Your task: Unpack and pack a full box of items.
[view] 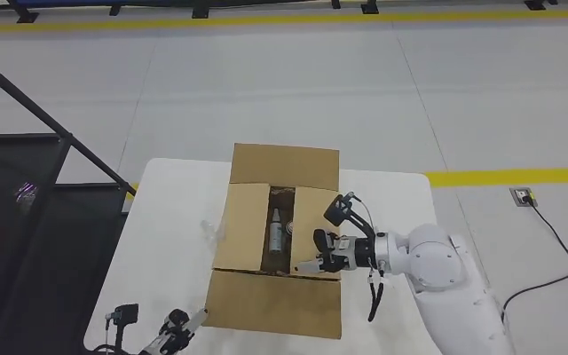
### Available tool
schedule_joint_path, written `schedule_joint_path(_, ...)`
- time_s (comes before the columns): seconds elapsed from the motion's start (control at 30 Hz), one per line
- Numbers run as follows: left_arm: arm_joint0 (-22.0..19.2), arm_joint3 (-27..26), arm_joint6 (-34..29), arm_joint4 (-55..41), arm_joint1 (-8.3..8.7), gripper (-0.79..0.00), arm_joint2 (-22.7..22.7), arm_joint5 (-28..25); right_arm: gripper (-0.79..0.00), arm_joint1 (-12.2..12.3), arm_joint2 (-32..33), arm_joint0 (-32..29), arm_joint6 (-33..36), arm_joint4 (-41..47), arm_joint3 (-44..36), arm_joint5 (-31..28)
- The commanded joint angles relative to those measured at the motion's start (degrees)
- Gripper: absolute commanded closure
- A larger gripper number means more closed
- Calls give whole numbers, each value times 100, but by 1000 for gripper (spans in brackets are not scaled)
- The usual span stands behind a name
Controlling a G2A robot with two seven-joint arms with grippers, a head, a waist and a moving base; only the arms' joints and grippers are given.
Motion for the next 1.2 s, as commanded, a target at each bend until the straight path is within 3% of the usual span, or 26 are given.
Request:
schedule_joint_path(0.0,4,2,-605,-186,47,-785,33,-316,-785,3,9,-78,-235,-34,44,103)
schedule_joint_path(0.13,-87,54,-1191,-635,121,-785,22,-636,-785,10,132,-222,-1083,126,149,261)
schedule_joint_path(0.47,-444,-93,-1177,-1806,196,-785,147,-489,-785,-7,368,-163,-2974,340,856,844)
schedule_joint_path(0.7,-712,-329,-398,-2001,180,-785,497,-263,-785,-58,317,667,-3537,829,2361,653)
schedule_joint_path(0.97,-1249,-446,884,-1154,122,-785,1209,372,-785,-181,-21,1798,-3895,1083,4281,366)
schedule_joint_path(1.17,-1629,-294,1435,-715,91,-785,1662,813,-785,-337,-394,2483,-3825,1319,5355,-120)
